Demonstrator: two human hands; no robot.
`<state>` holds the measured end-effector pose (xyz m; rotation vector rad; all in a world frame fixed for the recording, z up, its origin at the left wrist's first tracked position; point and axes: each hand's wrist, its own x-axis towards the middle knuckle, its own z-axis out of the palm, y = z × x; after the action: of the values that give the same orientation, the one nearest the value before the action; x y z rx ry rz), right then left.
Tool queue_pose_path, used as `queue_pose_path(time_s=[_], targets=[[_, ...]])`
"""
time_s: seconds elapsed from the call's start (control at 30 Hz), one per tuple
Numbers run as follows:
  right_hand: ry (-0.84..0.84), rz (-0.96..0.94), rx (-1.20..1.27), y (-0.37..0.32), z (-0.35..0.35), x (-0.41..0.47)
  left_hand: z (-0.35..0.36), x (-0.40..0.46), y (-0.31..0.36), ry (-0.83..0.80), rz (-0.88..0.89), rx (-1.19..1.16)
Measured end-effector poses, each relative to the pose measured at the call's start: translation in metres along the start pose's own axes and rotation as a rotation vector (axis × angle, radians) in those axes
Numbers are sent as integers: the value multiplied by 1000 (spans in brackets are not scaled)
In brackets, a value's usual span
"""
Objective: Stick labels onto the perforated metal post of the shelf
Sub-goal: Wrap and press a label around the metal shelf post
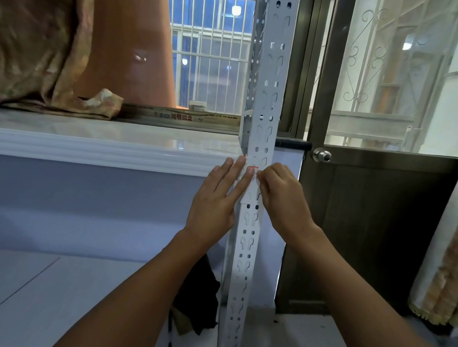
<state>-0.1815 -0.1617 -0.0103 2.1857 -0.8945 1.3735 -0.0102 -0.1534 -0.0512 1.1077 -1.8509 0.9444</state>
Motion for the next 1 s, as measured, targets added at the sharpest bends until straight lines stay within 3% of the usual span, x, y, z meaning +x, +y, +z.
queue_pose_path(time_s=[0.3, 0.47, 0.63, 0.77, 1.0], targets=[[-84, 70, -213, 0, 3, 4, -8, 0, 3, -46, -7, 4], [-10, 312, -44, 8, -4, -23, -6, 0, 1, -59, -2, 15], [39, 270, 149, 2, -10, -15, -6, 0, 5, -63, -16, 3], [23, 202, 166, -7, -6, -9, -9, 1, 5, -61, -22, -16], [109, 349, 221, -29, 5, -14, -7, -1, 1, -25, 0, -37]])
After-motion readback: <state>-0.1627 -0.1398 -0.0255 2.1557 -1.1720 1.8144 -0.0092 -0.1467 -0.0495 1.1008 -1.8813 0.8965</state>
